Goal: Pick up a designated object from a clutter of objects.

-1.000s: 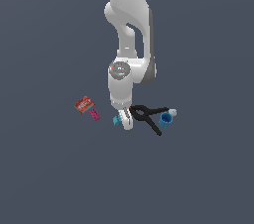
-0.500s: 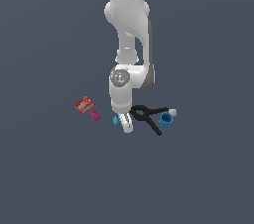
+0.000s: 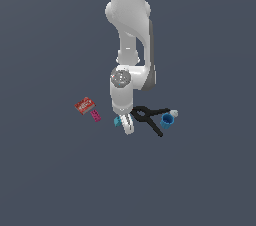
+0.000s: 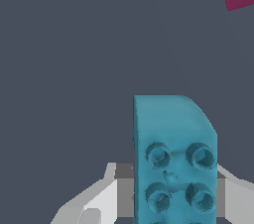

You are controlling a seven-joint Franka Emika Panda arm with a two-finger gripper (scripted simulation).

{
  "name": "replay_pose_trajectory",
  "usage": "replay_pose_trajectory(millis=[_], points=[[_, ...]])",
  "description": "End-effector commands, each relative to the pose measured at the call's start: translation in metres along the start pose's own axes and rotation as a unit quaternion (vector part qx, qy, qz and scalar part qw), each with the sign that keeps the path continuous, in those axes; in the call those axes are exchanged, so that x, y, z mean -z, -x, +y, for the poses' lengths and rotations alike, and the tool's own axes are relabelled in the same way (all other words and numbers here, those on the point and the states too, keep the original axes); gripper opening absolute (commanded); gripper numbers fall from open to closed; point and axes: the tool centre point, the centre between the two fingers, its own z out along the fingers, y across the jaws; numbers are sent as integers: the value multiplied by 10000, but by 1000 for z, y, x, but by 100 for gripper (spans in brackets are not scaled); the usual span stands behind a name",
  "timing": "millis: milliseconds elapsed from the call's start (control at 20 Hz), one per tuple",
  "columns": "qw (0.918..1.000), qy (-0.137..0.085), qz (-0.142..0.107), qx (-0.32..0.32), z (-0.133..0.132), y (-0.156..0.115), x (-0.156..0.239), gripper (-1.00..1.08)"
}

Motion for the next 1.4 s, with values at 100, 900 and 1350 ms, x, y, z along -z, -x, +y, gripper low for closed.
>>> replay_pose_trajectory(millis=[100,900,1350], points=[[10000,1,0,0,0,0,1,-100],[10000,5,7,-4,-41,29,81,-100],[10000,7,14,-7,-84,59,165,-100]])
